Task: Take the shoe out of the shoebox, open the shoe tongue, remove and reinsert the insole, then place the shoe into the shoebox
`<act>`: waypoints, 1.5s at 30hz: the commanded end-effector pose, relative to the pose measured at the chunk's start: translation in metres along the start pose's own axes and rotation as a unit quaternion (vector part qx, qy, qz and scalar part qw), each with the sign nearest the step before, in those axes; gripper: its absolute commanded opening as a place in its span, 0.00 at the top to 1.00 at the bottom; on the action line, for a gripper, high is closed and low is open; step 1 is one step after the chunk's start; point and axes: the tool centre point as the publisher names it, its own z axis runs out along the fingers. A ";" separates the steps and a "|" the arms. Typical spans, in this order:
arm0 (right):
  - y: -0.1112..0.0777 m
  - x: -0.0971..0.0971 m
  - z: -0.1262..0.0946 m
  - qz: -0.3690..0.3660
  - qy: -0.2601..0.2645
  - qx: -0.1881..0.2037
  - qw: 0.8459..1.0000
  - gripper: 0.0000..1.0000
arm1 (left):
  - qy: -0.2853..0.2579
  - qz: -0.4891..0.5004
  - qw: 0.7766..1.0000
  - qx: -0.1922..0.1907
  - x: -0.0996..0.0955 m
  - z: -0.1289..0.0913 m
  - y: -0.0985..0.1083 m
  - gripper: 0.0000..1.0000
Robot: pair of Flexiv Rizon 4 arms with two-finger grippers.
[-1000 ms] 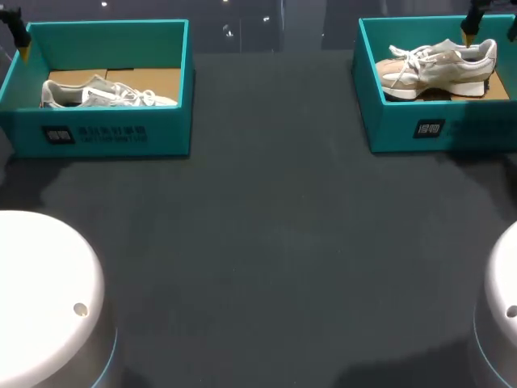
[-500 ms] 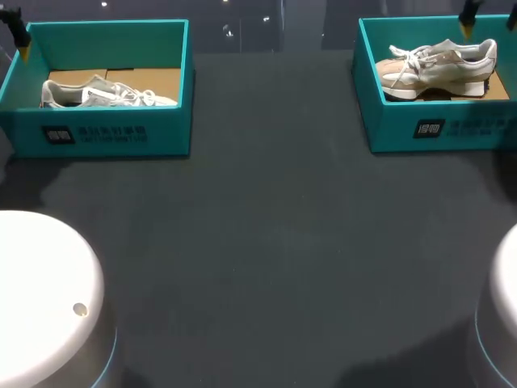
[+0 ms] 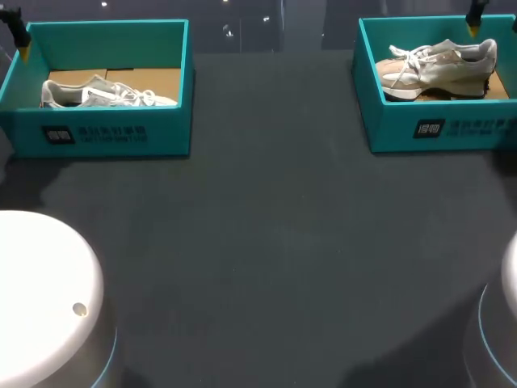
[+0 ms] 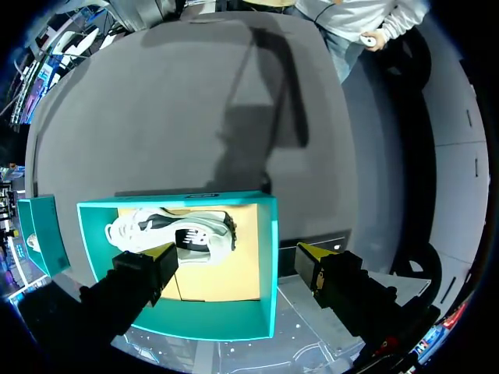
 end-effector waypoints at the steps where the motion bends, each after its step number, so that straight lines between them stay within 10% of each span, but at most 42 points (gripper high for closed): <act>1: 0.015 -0.005 0.016 0.013 -0.001 0.037 0.999 0.00 | 0.001 0.001 1.000 0.000 0.000 0.000 0.001 0.00; 45: 0.062 -0.051 0.122 0.073 -0.041 0.002 0.996 0.14 | 0.001 0.001 1.000 0.000 0.000 0.000 0.001 0.00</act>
